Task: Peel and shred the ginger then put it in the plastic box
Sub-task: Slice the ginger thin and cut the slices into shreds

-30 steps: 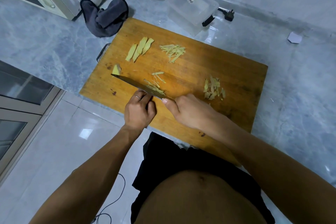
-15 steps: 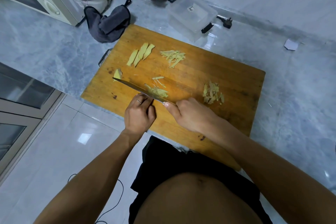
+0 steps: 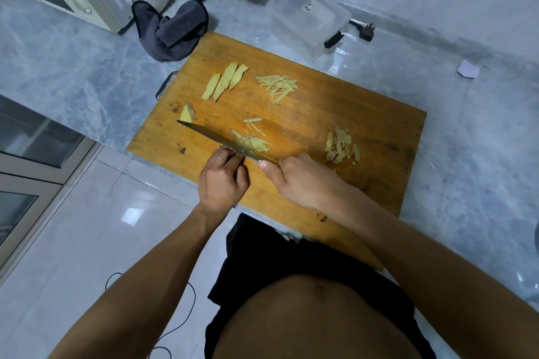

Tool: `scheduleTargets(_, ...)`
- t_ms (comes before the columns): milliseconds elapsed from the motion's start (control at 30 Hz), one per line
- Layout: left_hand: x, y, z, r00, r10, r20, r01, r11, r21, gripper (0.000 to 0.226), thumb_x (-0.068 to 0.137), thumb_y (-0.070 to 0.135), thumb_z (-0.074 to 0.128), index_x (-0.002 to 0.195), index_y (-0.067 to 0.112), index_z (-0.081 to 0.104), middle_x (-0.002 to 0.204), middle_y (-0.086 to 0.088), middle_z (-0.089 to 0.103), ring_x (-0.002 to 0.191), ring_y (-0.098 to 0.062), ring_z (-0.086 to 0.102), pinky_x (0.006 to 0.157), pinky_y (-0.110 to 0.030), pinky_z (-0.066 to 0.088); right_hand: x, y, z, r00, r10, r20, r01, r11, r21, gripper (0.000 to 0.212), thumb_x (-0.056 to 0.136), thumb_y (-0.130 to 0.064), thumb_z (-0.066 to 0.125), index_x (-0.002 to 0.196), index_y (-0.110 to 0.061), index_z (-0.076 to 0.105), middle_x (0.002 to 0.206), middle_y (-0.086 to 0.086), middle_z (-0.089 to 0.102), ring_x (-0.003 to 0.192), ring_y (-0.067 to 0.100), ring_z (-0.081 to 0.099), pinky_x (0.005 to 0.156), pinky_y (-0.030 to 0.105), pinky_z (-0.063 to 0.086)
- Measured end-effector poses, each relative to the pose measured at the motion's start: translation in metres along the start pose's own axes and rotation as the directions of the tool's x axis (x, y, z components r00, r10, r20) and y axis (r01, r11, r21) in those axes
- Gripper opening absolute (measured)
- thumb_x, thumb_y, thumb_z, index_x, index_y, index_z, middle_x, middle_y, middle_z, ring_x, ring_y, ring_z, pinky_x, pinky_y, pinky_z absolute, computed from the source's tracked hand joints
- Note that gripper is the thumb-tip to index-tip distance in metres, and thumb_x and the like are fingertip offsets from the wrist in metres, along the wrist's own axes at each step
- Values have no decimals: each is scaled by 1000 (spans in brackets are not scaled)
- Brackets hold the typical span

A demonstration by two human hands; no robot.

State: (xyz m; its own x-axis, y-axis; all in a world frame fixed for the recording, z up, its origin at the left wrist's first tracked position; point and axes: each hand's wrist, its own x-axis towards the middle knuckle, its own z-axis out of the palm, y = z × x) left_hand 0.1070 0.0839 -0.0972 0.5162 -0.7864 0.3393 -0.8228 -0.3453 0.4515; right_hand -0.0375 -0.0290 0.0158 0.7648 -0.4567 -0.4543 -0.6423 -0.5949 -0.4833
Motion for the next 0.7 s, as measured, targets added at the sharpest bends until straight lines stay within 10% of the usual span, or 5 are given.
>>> scheduleTargets(700,0,-4,2,999,-14,51,17,999,-46,30,85,13,49,94,2,75,97,-12,68,94,-30,65,66,-29,50,0,-2,-5,1000,-3,-1,3,999,34,63,103,-59,24,65,-15,47,70,10,51,58,24,49,49,32,28)
